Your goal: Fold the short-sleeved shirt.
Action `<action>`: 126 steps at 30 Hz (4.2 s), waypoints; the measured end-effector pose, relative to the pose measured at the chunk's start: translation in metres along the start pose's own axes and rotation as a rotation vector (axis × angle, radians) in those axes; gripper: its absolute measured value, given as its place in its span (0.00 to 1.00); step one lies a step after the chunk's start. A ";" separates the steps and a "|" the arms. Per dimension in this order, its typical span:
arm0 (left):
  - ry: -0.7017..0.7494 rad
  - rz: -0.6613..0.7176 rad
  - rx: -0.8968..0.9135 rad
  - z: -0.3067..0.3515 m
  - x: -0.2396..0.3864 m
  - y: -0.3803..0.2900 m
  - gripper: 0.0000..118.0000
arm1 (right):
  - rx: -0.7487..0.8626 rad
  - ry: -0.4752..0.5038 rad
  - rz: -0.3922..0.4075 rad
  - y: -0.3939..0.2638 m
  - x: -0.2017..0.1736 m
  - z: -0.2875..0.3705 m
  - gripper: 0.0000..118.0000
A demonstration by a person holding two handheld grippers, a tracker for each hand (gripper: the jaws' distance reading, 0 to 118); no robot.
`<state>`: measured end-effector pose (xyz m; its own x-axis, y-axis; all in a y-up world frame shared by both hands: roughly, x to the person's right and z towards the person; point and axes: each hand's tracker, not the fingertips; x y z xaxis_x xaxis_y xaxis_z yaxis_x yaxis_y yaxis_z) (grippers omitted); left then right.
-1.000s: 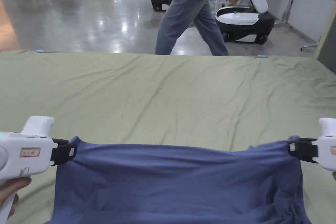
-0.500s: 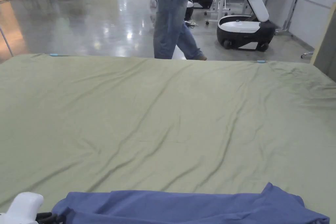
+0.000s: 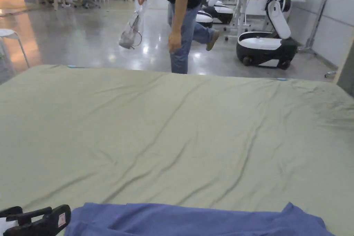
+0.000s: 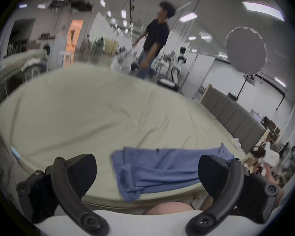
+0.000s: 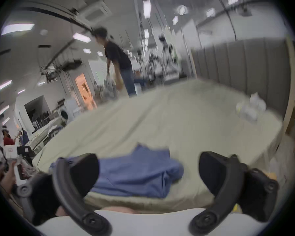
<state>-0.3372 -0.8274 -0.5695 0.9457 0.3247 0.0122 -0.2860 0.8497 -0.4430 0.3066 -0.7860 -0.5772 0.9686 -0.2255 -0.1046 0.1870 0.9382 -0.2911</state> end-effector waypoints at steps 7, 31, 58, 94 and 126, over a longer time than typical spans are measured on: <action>0.201 -0.216 0.252 0.052 0.062 -0.009 0.00 | 0.253 -0.076 0.252 0.004 -0.027 0.019 0.00; -0.387 0.427 -0.503 -0.146 -0.063 -0.057 1.00 | 0.201 0.060 0.180 0.015 -0.061 0.008 0.00; -0.268 0.321 -0.592 -0.177 -0.018 -0.067 0.06 | 0.161 0.069 0.103 0.009 -0.041 0.009 0.00; -0.339 0.234 -0.594 -0.194 0.081 -0.015 0.06 | 0.160 0.117 0.043 -0.001 -0.037 0.016 0.00; 0.033 -0.294 -0.560 -0.197 0.152 -0.079 0.00 | 0.138 0.191 0.029 0.003 -0.045 0.009 0.00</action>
<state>-0.1405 -0.9267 -0.7090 0.9793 0.0901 0.1811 0.1022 0.5523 -0.8274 0.2647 -0.7705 -0.5645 0.9278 -0.2314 -0.2926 0.1932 0.9690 -0.1537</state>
